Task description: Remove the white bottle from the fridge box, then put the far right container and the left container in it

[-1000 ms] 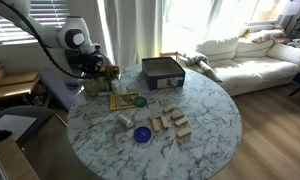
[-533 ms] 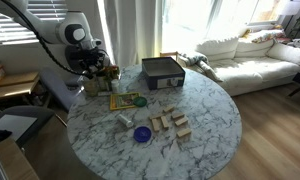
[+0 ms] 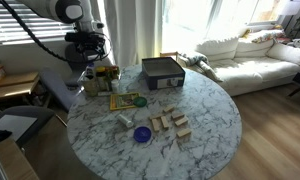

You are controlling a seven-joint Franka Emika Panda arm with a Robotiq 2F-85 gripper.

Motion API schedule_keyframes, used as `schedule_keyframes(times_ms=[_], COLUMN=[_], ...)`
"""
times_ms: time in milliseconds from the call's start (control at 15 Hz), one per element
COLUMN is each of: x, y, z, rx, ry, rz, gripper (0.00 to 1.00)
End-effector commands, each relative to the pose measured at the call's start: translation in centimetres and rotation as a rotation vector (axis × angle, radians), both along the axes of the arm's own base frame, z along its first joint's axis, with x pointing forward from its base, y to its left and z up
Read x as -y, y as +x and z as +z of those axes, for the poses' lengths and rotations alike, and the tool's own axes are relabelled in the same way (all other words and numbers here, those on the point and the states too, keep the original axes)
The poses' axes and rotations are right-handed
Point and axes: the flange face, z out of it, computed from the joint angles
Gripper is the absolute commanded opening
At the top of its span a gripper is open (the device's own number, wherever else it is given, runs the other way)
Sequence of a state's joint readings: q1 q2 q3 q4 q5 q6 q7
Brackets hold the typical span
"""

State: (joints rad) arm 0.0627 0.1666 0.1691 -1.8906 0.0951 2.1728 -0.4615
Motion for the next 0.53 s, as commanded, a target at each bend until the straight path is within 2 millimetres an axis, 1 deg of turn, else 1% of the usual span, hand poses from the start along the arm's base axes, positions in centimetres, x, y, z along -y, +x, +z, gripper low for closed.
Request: schedule_keyframes(times_ms=[0, 133, 333, 400, 467], x=[3.5, 5.7, 9.2, 7.6, 8.3], y=[-2.3, -2.9, -3.9, -2.1, -2.2], z=[3.8, 5.6, 7.6, 7.2, 7.7], rx=[-0.061, -0.073, -0.055, -0.044, -0.035], ry=[0.131, 0.216, 0.325, 0.266, 0.273], rz=[-0.133, -0.205, -0.303, -0.254, -0.266], gripper=[1.0, 1.0, 1.0, 1.0, 1.0])
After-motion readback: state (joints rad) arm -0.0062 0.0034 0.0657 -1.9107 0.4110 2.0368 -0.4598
